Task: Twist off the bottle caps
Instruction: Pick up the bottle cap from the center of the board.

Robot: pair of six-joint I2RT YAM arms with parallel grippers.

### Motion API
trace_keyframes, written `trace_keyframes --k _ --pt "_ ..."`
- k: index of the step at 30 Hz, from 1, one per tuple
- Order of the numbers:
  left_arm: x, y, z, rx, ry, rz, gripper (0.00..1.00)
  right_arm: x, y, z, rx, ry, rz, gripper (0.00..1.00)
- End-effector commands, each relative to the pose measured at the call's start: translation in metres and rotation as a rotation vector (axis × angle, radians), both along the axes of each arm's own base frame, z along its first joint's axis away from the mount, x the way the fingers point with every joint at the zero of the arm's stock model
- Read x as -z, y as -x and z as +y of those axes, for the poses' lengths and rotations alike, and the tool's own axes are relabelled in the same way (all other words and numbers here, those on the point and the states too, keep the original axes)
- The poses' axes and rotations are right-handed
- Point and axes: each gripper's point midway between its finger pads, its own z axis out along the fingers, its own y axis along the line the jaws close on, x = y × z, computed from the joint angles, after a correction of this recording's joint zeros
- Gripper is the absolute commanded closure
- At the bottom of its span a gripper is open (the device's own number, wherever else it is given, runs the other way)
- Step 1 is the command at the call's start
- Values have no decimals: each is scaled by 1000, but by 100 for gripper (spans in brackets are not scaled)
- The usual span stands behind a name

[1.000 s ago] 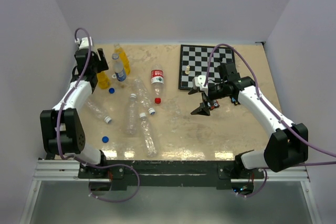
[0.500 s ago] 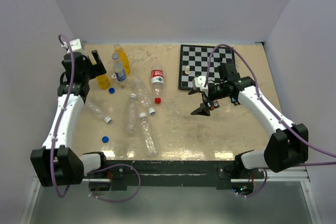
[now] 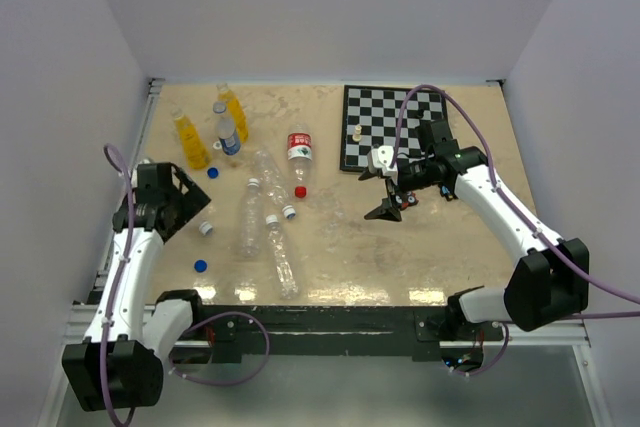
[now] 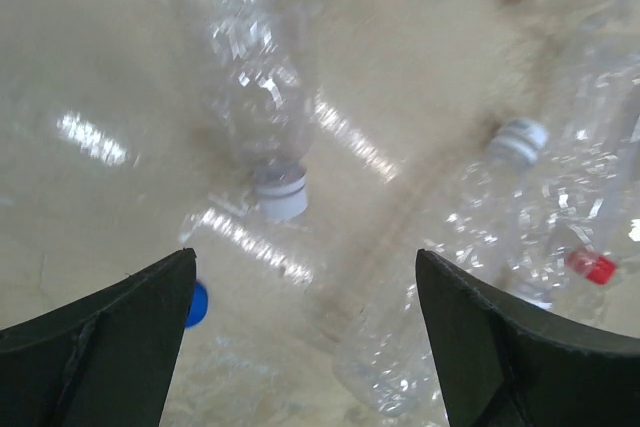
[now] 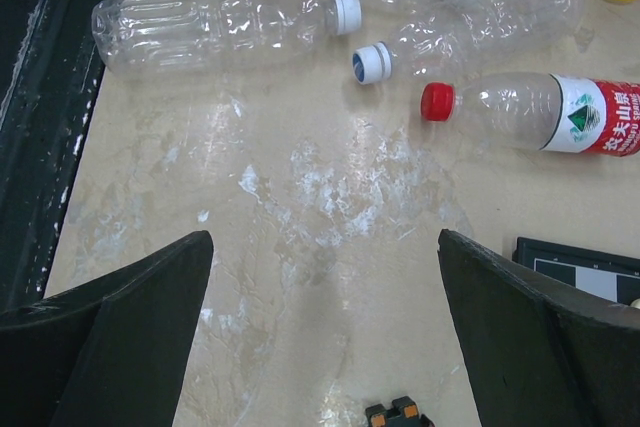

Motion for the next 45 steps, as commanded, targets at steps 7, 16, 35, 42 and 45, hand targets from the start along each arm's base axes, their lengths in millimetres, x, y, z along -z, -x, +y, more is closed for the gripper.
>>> trace_keyframes --k 7,16,35,42,45 --pt "89 74 -23 -140 141 366 12 -16 6 1 -22 -21 -47 2" --pt "97 70 -19 -208 135 425 26 -19 6 0 -20 -18 -62 2" --pt "104 81 -5 -363 82 527 26 -24 9 0 -29 -22 -79 2" --pt "114 74 -2 -389 86 548 34 -29 9 -2 -24 -23 -100 2" --pt "118 72 -2 -391 97 540 34 -31 10 -2 -23 -25 -110 2"
